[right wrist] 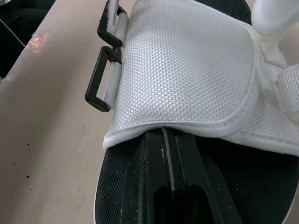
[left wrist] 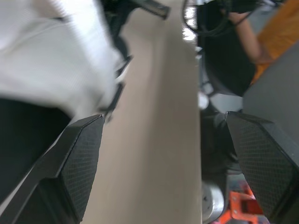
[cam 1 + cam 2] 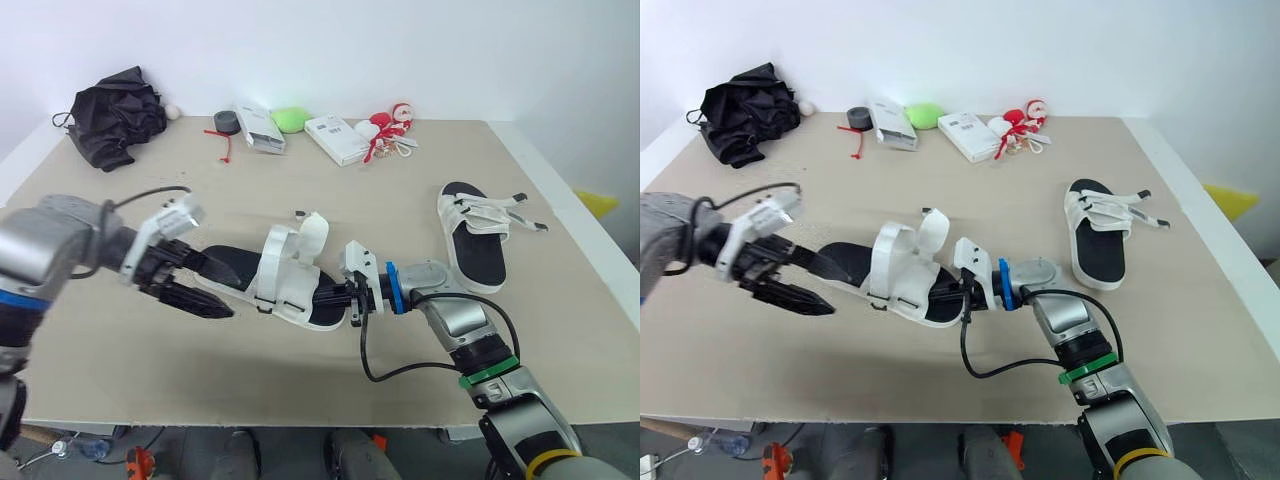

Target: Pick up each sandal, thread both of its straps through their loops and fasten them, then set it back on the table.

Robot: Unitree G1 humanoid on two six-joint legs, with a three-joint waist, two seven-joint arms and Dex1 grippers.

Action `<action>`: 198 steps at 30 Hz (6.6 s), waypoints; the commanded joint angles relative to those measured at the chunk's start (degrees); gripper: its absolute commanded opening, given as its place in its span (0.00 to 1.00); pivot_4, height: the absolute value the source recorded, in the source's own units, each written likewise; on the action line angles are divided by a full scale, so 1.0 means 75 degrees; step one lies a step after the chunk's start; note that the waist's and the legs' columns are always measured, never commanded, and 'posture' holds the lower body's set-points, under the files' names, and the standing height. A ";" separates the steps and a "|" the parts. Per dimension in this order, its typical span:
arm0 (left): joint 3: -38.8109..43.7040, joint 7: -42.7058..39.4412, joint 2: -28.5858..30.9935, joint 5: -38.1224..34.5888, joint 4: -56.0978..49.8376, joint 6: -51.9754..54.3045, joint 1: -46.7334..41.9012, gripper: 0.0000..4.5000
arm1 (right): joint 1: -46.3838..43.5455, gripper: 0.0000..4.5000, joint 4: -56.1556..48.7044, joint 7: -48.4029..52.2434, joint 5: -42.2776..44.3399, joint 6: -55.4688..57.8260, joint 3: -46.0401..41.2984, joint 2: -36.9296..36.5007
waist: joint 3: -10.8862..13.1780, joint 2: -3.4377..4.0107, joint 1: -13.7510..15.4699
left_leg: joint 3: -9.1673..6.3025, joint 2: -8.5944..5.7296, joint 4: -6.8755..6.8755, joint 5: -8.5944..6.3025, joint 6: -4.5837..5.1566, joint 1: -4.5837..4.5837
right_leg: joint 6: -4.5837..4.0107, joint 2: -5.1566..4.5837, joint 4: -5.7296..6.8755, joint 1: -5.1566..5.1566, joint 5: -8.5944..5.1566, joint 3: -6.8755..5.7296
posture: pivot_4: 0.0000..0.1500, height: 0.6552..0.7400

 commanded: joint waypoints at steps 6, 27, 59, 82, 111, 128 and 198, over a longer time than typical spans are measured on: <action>0.0576 0.1136 -0.0634 0.0869 -0.0551 -0.2626 0.2004 0.95 | 0.0147 0.00 0.0245 0.0053 -0.0174 0.0090 0.0335 0.0037 | -0.0001 -0.0007 0.0020 | 0.0004 0.0010 0.0001 0.0000 0.0000 -0.0001 | -0.0007 0.0000 0.0001 -0.0003 0.0003 0.0000 | 1.00 0.98; 0.0772 0.2649 -0.2668 0.0087 -0.1342 -0.2297 0.2398 0.95 | 0.0230 0.00 0.0142 -0.0072 -0.0173 0.0142 0.0304 0.0043 | -0.0003 -0.0015 0.0035 | 0.0008 0.0005 0.0011 0.0000 -0.0001 0.0001 | 0.0001 0.0000 0.0000 0.0003 0.0015 0.0006 | 1.00 0.98; -0.0314 0.1362 -0.0129 -0.1546 -0.2914 0.1562 0.1956 0.01 | 0.0136 0.00 0.0310 -0.0065 -0.0238 -0.0046 0.0334 0.0048 | 0.0010 -0.0015 -0.0021 | 0.0004 0.0012 -0.0009 -0.0005 -0.0009 0.0000 | -0.0007 0.0009 -0.0003 -0.0007 0.0005 0.0007 | 1.00 0.98; -0.0089 0.3384 -0.2040 -0.0057 -0.1132 -0.0021 0.1655 0.01 | 0.0093 0.00 -0.0369 0.0272 0.0111 0.0876 0.0369 -0.0482 | 0.0013 -0.0010 0.0163 | 0.0009 -0.0018 0.0016 0.0013 -0.0020 -0.0012 | 0.0028 -0.0021 -0.0020 0.0006 0.0027 0.0013 | 1.00 0.98; 0.1512 0.6191 -0.3574 -0.0629 -0.2426 0.0993 0.3338 0.01 | -0.0058 0.00 -0.0659 -0.0474 -0.0012 0.1402 0.0454 -0.0313 | 0.0009 -0.0001 0.0230 | 0.0014 -0.0013 0.0021 0.0035 -0.0001 0.0013 | -0.0016 -0.0019 -0.0024 0.0018 0.0048 0.0023 | 1.00 0.98; 0.2192 0.3183 -0.0240 -0.3859 -0.4520 0.2247 0.3672 0.01 | -0.0304 0.00 -0.0265 -0.0259 -0.0083 0.1156 0.0509 -0.0334 | 0.0016 -0.0004 0.0187 | 0.0026 0.0000 -0.0005 0.0041 -0.0028 -0.0004 | -0.0032 -0.0014 -0.0032 -0.0017 0.0038 0.0026 | 1.00 0.98; 0.5017 0.8227 -0.4793 -0.2815 0.4459 0.4344 -0.0795 0.98 | -0.0060 0.00 -0.0273 -0.0440 -0.0352 0.1191 0.0834 -0.0299 | 0.0003 -0.0031 0.0089 | -0.0004 -0.0027 -0.0003 0.0055 -0.0084 -0.0007 | 0.0056 -0.0030 -0.0047 0.0017 0.0076 0.0002 | 1.00 0.98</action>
